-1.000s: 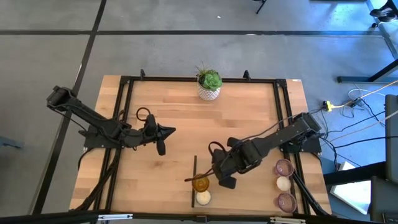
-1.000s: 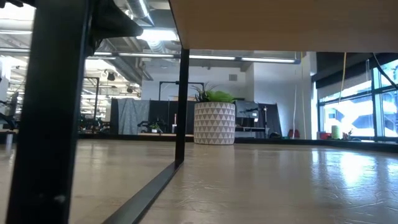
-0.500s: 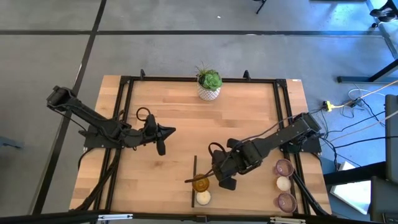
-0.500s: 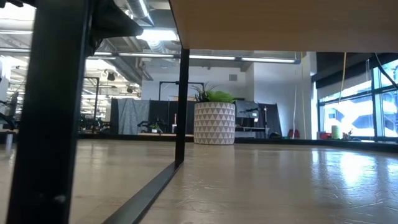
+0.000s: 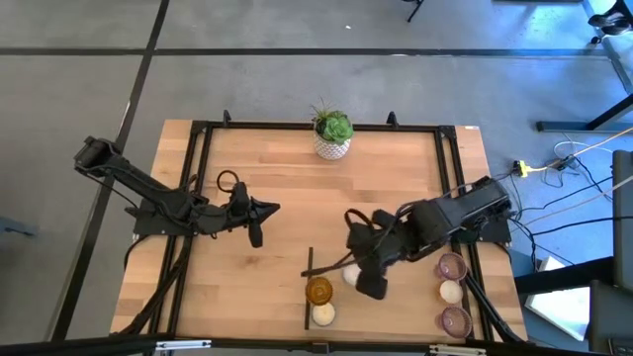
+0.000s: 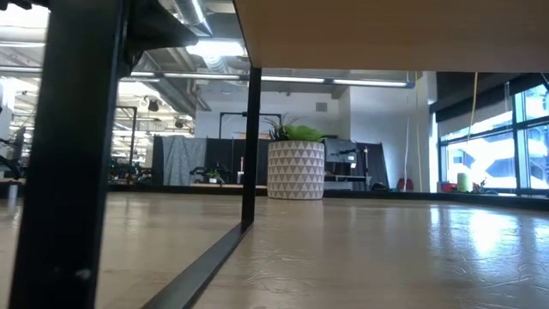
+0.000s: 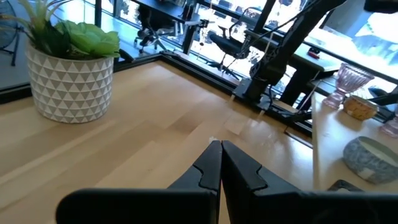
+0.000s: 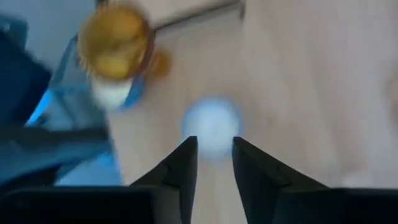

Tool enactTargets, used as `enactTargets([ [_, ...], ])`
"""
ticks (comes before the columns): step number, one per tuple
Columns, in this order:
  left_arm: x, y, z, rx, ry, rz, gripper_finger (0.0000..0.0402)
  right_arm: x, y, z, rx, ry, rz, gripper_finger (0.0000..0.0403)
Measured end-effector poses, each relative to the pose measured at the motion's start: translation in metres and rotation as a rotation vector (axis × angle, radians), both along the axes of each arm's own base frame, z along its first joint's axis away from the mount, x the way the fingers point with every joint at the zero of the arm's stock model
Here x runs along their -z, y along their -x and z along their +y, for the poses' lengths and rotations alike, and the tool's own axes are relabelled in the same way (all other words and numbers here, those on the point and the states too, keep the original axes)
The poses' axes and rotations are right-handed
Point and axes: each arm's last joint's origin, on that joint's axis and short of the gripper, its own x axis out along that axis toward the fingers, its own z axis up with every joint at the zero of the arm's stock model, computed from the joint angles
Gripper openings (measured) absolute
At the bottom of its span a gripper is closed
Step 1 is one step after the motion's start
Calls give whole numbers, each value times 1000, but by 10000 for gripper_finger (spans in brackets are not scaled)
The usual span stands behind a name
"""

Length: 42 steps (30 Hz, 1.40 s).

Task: Pick & Place candle stick holders
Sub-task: Put the light blue scented candle on the shelf aligned with the yellow glass candle holder

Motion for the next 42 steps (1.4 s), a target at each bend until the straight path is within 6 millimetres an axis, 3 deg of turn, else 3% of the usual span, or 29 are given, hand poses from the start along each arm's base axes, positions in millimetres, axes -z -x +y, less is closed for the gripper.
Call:
enactTargets([
  [8,-1,1,-5,29,-37,7,3,26,9,13,-50,-87,223,37],
  [12,-7,-2,-5,114,-54,12,3,43,4,4,-61,-66,301,8],
  [22,-45,-7,16,81,178,-175,3,86,-1,-9,18,-143,513,2],
  [28,-56,-1,23,123,123,-191,3,93,-12,1,32,-220,420,1],
  [42,-56,3,29,191,176,-173,3,114,-29,-2,61,-195,288,0],
])
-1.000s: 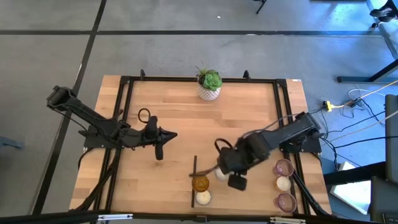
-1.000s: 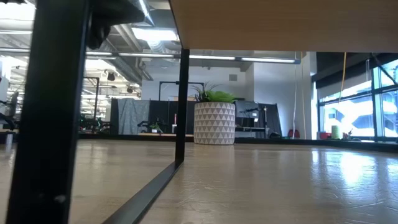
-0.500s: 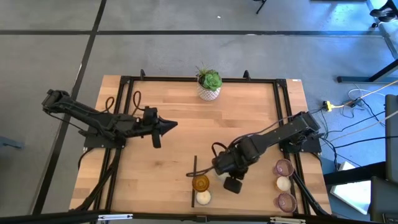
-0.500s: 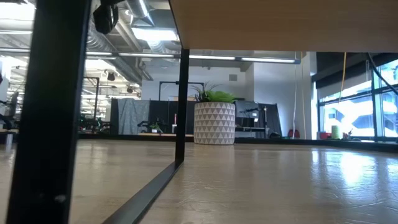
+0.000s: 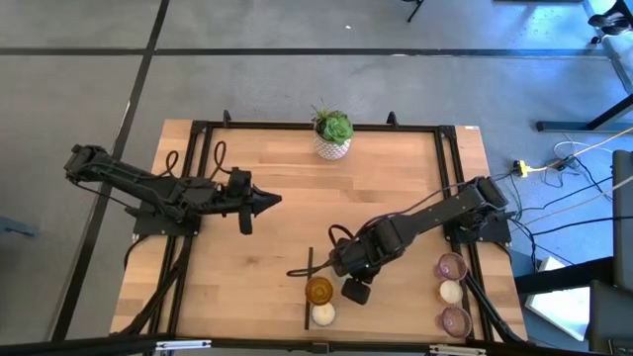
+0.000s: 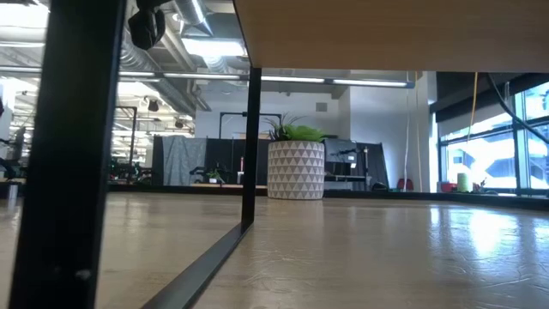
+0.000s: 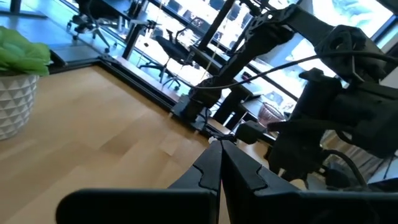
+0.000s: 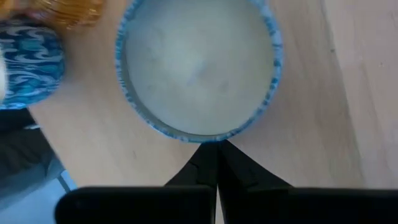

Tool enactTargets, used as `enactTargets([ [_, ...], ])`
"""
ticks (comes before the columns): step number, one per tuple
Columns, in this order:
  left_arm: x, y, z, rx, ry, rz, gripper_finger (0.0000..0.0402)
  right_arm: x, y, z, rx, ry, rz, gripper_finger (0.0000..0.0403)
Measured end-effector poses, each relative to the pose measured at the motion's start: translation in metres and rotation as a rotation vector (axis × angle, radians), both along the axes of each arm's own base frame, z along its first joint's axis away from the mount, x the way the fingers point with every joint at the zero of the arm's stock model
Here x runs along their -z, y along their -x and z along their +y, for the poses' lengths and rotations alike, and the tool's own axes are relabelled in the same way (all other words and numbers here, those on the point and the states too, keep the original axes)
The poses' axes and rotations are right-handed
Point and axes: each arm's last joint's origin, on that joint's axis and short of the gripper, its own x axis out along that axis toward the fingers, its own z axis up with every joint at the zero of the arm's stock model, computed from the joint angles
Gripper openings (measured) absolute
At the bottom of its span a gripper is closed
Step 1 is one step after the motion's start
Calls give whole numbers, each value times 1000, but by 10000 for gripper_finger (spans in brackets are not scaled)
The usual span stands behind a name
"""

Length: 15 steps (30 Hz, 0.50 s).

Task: Pick & Place candle stick holders
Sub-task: Put the light blue scented candle on the shelf aligned with the yellow glass candle holder

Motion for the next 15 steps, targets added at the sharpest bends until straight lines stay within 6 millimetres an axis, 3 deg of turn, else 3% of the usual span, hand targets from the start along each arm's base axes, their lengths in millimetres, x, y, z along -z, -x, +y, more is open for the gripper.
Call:
enactTargets([
  [8,0,0,0,14,18,-2,3,-6,0,-8,39,90,-4,0],
  [15,3,0,0,20,12,26,3,-9,-12,-14,57,49,-97,0],
])
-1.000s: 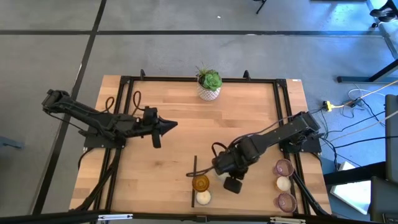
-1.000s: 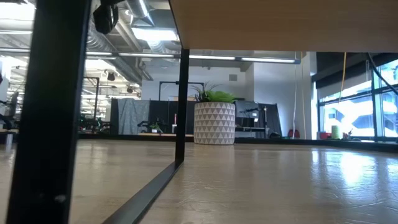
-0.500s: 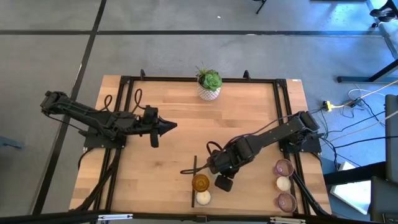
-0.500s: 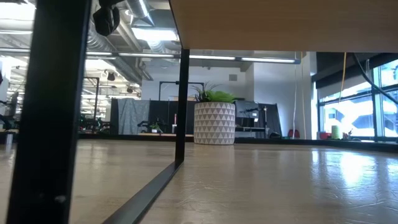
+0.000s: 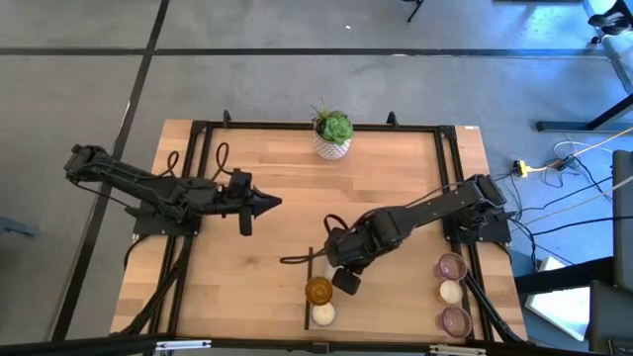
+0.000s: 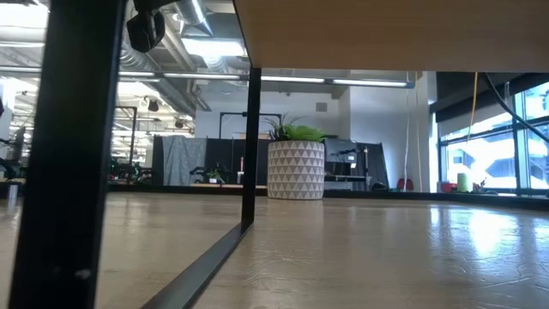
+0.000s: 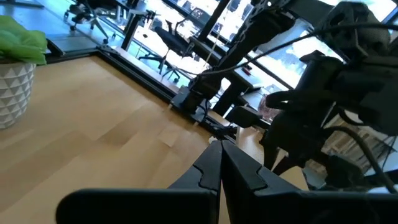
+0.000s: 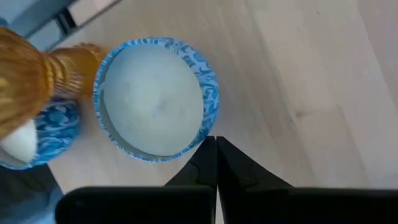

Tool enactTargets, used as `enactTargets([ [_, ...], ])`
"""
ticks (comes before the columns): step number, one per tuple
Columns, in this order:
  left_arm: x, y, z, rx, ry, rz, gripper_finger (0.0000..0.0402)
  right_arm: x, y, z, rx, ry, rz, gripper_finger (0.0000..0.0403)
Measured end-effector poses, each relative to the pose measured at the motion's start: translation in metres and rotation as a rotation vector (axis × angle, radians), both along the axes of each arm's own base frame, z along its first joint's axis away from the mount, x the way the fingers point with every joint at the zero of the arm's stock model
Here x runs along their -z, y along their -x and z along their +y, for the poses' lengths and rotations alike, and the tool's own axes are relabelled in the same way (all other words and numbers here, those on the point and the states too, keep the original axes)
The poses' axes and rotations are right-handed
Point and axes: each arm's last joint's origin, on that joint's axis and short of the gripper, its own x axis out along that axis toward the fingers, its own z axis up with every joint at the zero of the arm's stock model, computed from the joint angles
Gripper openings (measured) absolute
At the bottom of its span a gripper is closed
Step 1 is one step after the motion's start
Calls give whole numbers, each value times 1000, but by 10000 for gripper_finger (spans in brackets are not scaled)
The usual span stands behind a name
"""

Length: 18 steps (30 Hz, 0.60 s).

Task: Pick & Place candle stick holders
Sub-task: Put the light blue scented candle on the shelf aligned with the yellow glass candle holder

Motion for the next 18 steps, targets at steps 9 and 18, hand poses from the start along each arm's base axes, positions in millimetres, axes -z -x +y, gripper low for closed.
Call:
enactTargets([
  [9,3,0,1,39,33,26,3,-1,-4,-3,1,-2,-29,0],
  [18,3,0,1,38,35,25,3,0,-1,-1,-6,-68,23,0],
])
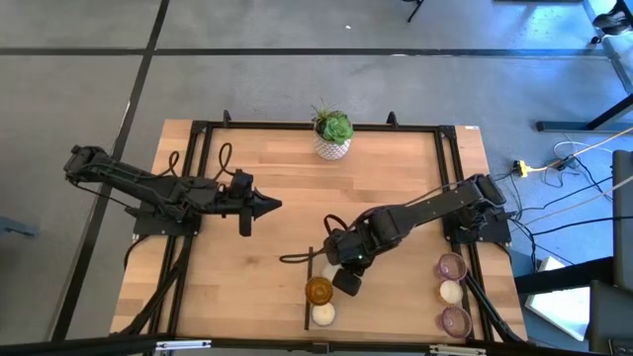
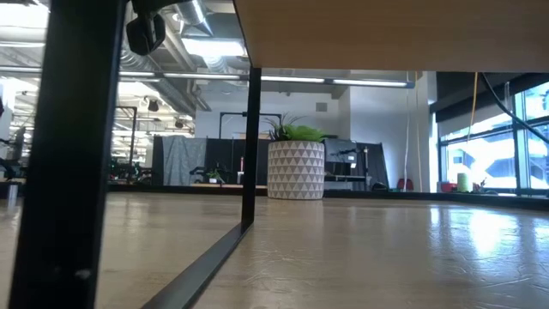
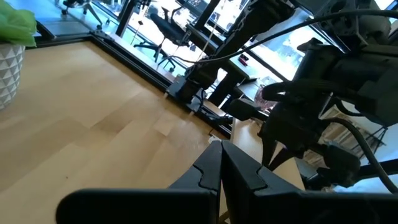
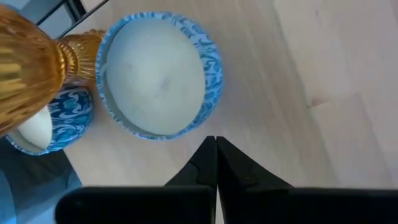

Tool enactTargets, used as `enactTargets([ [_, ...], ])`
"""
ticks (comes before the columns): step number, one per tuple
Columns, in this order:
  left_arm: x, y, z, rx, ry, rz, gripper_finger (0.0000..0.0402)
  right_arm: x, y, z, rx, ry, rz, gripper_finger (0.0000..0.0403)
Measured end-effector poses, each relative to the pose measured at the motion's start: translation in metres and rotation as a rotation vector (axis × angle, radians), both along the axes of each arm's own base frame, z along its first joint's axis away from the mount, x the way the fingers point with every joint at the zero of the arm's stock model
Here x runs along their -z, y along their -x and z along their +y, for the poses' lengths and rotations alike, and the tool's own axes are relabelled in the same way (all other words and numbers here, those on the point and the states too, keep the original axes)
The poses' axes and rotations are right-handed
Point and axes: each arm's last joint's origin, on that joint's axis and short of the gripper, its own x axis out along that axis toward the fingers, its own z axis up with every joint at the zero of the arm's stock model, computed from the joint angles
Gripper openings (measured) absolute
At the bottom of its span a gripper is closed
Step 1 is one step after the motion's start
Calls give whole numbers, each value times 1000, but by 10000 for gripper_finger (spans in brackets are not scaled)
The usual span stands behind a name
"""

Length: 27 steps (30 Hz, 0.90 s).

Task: Pick & Place candle stick holders
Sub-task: Put the light blue scented candle on the shelf aligned with the yellow glass candle holder

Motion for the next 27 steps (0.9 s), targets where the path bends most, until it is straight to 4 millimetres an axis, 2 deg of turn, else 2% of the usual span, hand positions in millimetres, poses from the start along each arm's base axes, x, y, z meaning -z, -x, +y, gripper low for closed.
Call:
enactTargets([
  [19,1,-1,5,-21,-4,9,3,-1,-2,1,-28,-96,17,0],
  [27,1,-1,5,-20,-4,12,3,9,-14,4,-59,-143,-16,0],
])
